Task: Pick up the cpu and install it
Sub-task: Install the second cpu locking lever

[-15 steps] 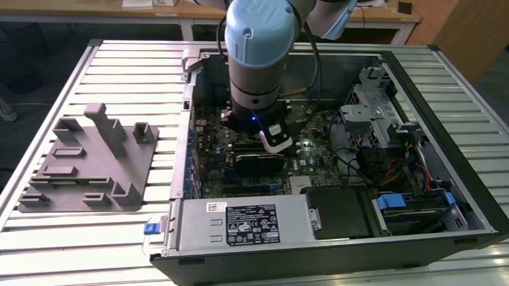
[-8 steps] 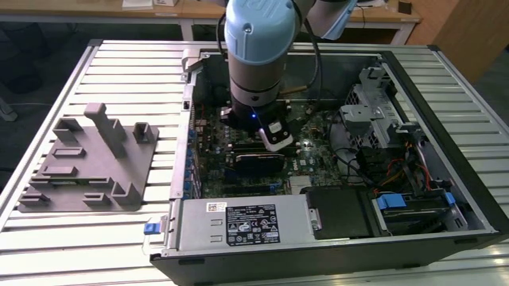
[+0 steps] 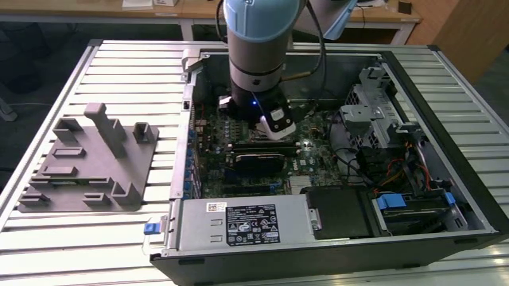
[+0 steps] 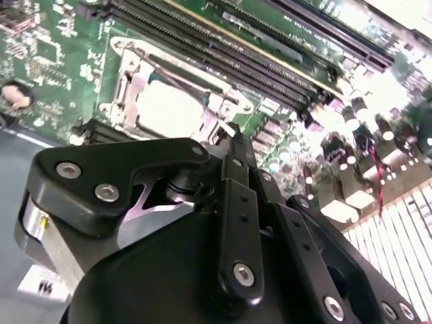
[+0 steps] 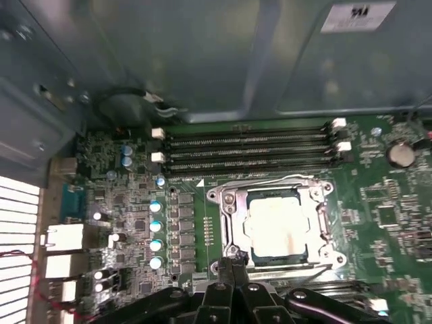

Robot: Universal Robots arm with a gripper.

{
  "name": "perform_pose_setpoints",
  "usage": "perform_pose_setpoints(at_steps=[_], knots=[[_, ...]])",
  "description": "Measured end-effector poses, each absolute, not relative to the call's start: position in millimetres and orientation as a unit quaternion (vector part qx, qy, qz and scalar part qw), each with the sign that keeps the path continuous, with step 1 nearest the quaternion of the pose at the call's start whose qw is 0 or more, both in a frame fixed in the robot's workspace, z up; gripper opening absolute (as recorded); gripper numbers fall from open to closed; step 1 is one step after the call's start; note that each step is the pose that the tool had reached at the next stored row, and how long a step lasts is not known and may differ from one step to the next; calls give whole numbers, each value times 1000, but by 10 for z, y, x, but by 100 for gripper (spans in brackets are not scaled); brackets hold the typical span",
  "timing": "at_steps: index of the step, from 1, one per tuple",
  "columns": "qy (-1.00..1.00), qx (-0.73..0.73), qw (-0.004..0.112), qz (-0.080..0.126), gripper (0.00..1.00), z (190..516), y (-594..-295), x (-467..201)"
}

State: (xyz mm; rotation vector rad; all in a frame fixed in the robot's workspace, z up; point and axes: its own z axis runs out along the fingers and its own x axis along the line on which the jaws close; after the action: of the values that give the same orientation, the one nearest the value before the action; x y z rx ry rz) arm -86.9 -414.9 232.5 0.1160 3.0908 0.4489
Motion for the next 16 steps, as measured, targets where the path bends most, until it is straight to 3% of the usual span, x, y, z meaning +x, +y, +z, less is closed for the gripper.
perform_pose_setpoints(at_steps=[8,16], knots=[[989,37,8,140,11,2453,-4145,-846],[994,38,10,98,11,2463,-4133,-716]])
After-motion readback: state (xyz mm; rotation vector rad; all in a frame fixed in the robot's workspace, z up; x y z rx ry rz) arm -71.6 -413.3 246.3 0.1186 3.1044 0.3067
